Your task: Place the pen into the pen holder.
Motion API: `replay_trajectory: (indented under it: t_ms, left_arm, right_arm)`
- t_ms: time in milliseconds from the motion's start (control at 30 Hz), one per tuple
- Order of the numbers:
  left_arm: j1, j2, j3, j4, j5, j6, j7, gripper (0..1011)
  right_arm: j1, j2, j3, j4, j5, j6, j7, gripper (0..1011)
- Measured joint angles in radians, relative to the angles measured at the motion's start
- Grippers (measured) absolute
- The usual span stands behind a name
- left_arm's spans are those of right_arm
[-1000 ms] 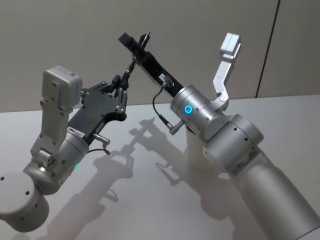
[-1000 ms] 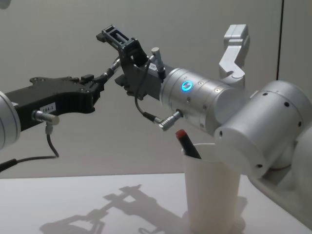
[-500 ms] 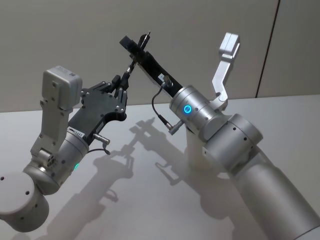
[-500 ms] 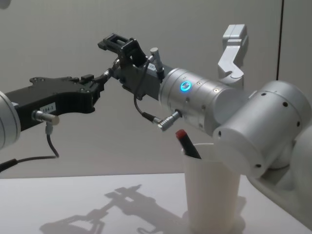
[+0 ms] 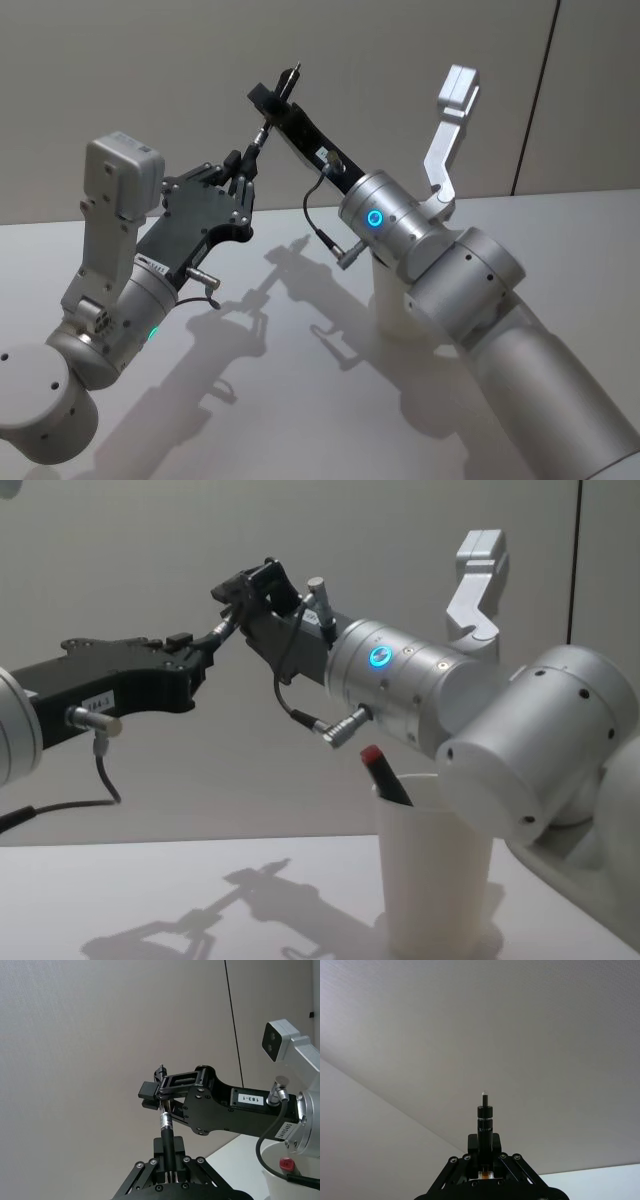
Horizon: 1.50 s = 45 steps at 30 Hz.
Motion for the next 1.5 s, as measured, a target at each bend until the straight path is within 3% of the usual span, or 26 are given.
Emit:
replay_trajectory:
  t_ms: [533, 767, 1000, 1033, 1500]
  left_arm:
    - [0.0, 0.0, 0.0, 0.0, 0.0, 0.0, 0.0, 143]
    - [0.0, 0.0, 0.0, 0.0, 0.0, 0.0, 0.0, 394]
    - [0.0, 0.0, 0.0, 0.0, 0.0, 0.0, 0.0, 574]
    - [0.0, 0.0, 0.0, 0.0, 0.0, 0.0, 0.0, 654]
    - [0.0, 0.0, 0.0, 0.0, 0.0, 0.0, 0.0, 1001]
  right_arm:
    - [0.0, 0.0, 0.0, 0.0, 0.0, 0.0, 0.0, 131]
    - [0.0, 0.0, 0.0, 0.0, 0.0, 0.0, 0.0, 131]
    - [0.0, 0.001, 0.001, -0.001, -0.002, -0.002, -0.001, 131]
    - [0.001, 0.002, 0.002, -0.005, -0.005, -0.005, -0.003, 131]
    - [0.015, 0.025, 0.031, -0.096, -0.064, -0.07, -0.028, 131]
